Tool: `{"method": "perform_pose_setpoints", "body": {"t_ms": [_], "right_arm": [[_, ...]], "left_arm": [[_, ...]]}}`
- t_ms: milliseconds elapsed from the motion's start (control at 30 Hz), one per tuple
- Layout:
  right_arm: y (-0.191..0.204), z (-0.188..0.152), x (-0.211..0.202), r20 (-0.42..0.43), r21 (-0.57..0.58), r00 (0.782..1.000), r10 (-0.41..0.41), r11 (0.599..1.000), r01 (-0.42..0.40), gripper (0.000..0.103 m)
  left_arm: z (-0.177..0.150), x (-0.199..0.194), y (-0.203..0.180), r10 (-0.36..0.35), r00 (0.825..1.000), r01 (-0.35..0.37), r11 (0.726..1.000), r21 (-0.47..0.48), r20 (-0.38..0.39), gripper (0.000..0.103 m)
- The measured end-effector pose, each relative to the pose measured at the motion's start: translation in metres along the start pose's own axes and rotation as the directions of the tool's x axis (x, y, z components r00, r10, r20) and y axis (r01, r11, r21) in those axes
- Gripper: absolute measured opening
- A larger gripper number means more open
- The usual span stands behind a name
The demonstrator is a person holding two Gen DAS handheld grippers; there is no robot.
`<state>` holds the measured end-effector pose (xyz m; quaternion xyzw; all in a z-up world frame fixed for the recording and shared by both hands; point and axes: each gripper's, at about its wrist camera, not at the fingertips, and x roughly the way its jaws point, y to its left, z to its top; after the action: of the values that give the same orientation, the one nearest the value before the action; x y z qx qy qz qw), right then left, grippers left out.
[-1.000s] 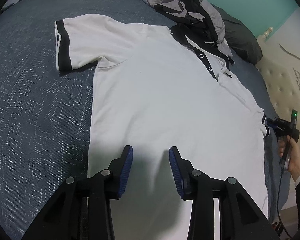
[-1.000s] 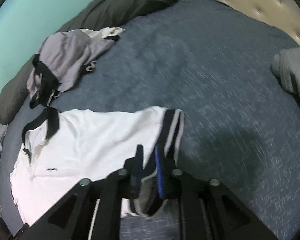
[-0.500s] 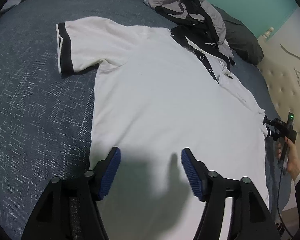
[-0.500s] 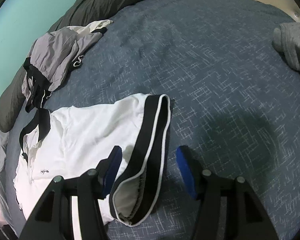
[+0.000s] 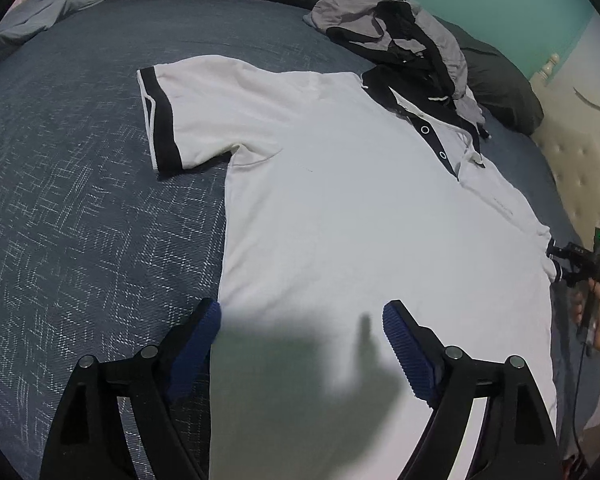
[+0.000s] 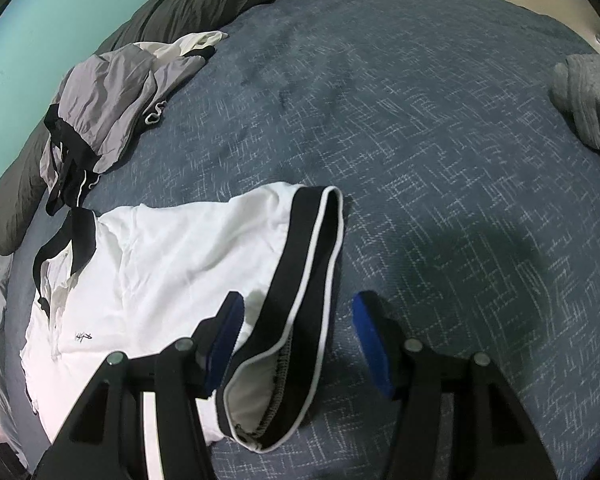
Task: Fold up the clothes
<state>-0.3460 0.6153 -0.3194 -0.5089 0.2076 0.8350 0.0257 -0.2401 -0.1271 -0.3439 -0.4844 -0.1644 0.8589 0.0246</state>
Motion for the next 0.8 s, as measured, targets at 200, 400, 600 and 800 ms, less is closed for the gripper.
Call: {"method": "perform_pose_setpoints", "body": {"t_ms": [200, 400, 600, 800], "right_arm": [[0.0016, -0.0003, 0.0004, 0.002, 0.001, 1.0, -0.001, 1.0, 0.001, 0.058], [0.001, -0.0013, -0.0007, 0.004, -0.001, 1.0, 0.018, 1.0, -0.018, 0.058], [0.0023, -0.001, -0.0045, 0.029, -0.015, 0.999, 0.041, 0.999, -0.041, 0.045], [-0.0017, 0.0, -0.0023, 0.04, -0.002, 0.997, 0.061, 0.998, -0.061, 0.032]], "left_arm": [[0.0002, 0.0009, 0.0006, 0.002, 1.0, -0.002, 1.0, -0.004, -0.003, 0.087], [-0.0004, 0.0018, 0.0018, 0.005, 1.0, -0.005, 1.0, -0.007, -0.004, 0.088], [-0.0012, 0.0005, 0.0032, -0.002, 1.0, 0.002, 1.0, -0.015, 0.0, 0.098], [-0.0021, 0.0007, 0.0048, 0.0, 1.0, 0.0, 1.0, -0.015, -0.001, 0.098]]}}
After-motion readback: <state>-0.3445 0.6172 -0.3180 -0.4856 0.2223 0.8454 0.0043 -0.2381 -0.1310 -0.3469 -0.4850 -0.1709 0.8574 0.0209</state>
